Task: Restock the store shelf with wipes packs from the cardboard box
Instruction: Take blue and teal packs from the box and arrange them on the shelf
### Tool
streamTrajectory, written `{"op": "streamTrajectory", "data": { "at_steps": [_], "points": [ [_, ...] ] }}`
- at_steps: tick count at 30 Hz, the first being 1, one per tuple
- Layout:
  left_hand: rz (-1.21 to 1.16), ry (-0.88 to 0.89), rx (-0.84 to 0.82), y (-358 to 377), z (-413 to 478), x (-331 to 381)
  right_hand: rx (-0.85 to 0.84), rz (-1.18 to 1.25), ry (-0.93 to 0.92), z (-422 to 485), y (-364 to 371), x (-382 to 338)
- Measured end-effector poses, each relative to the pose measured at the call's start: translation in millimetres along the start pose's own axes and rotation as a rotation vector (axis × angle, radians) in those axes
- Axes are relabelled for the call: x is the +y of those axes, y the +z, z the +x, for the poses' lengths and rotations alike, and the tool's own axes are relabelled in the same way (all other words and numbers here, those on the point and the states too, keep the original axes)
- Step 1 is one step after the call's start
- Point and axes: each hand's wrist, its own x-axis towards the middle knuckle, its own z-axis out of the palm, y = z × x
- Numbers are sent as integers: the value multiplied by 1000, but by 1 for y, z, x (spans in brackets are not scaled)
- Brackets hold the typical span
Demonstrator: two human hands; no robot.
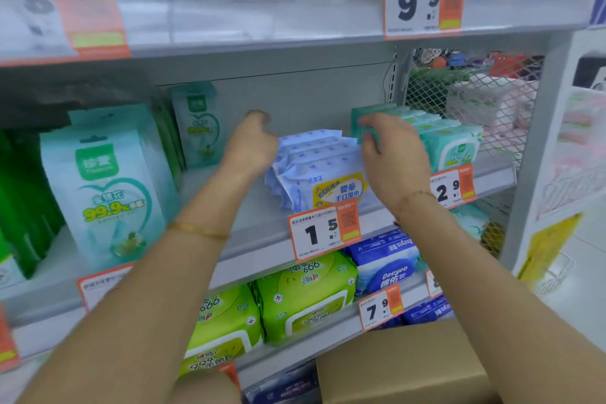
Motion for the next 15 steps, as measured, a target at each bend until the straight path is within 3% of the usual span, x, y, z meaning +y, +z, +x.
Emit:
{"op": "streamTrajectory", "data": {
  "at_steps": [2,4,6,8,12,15],
  "points": [
    [-70,274,223,9,-45,12,152,80,-24,-29,-22,18],
    [-211,477,205,34,-105,20,255,118,-7,-70,-42,39],
    [-215,583,-2,71,-159,19,250,113,54,-116,-52,63],
    [-153,616,-248,112,-199,7,142,102,184,-161,-54,99],
    [23,629,-784,181,-243,-31,-199,-103,690,-244,-57,204],
    [174,622,-1054,205,-266,-57,-473,-276,971,-302,-60,263]
  ]
}}
